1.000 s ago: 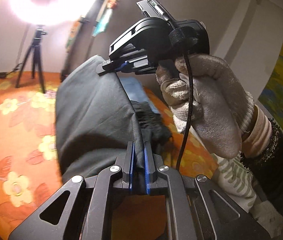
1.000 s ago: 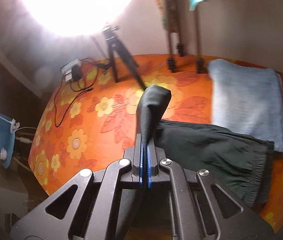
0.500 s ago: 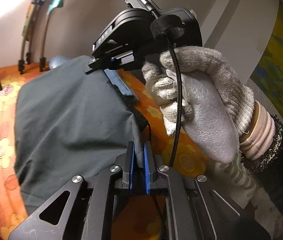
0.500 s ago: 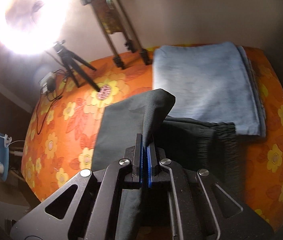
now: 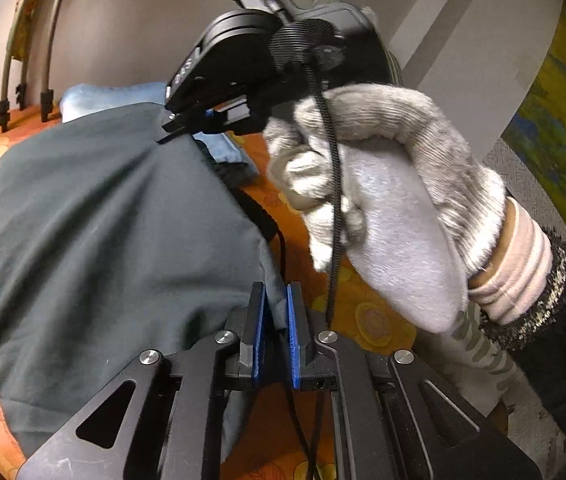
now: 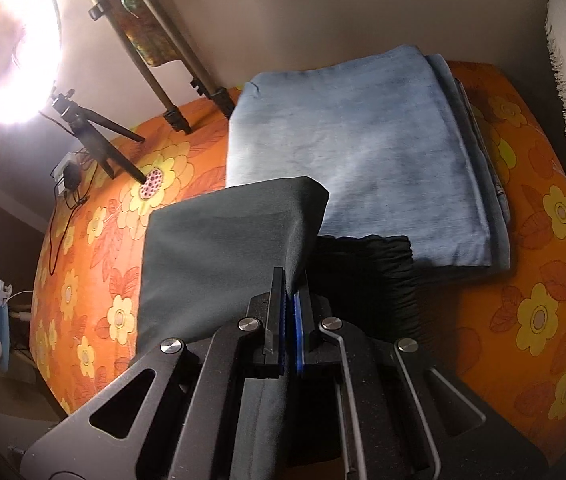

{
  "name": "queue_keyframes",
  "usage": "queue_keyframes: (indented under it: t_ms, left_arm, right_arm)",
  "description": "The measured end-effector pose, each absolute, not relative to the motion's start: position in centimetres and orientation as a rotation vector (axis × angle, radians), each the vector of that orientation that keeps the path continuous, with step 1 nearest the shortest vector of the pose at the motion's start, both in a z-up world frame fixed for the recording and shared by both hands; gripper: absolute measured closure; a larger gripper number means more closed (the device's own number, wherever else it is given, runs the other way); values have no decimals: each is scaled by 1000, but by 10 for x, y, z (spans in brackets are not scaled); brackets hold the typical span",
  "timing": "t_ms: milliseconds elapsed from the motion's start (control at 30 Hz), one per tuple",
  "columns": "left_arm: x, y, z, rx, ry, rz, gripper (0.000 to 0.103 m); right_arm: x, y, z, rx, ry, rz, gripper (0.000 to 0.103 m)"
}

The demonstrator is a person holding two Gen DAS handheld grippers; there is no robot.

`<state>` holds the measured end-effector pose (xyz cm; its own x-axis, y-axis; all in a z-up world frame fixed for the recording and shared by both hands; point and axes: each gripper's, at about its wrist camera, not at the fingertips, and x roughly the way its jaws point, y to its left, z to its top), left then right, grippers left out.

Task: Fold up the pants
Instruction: 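Lift the held pants end and fold it over onto the waistband with both grippers, then open both grippers to release the folded pants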

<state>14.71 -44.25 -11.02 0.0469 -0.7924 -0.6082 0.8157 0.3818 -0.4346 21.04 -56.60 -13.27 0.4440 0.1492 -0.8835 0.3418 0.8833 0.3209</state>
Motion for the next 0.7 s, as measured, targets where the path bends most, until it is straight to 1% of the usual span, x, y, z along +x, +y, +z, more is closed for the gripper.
queue_keyframes:
  t_ms: [33, 133, 200, 267, 400, 433, 467, 500, 533, 567, 700]
  left_arm:
    - [145, -442, -110, 44, 902, -1228, 90]
    - [137, -440, -108, 71, 904, -1232, 88]
    - [132, -434, -106, 86, 898, -1230, 79]
    - [130, -420, -103, 87, 894, -1218, 72]
    - [137, -381, -100, 39, 902, -1162, 71]
    - [138, -369, -99, 34, 894, -1140, 71]
    - [140, -356, -99, 27, 888, -1115, 71]
    - [141, -345, -100, 16, 892, -1092, 71]
    - [146, -333, -102, -6, 902, -1067, 71]
    - [150, -322, -105, -23, 907, -1042, 71]
    - [159, -294, -119, -34, 918, -955, 71]
  right_arm:
    - [211, -567, -134, 496, 1115, -126, 99]
    - [213, -566, -135, 478, 1115, -121, 99]
    - [213, -566, -135, 468, 1114, -120, 99]
    - [212, -566, -134, 452, 1110, -121, 99]
    - [208, -566, -130, 406, 1110, -146, 98]
    - [206, -566, -127, 391, 1108, -159, 94]
    - [204, -565, -123, 369, 1103, -178, 82]
    - [202, -563, -119, 332, 1097, -206, 63]
    - [199, -562, -114, 298, 1085, -224, 56]
    - [196, -559, -108, 269, 1070, -233, 54]
    - [185, -549, -90, 231, 1036, -234, 54]
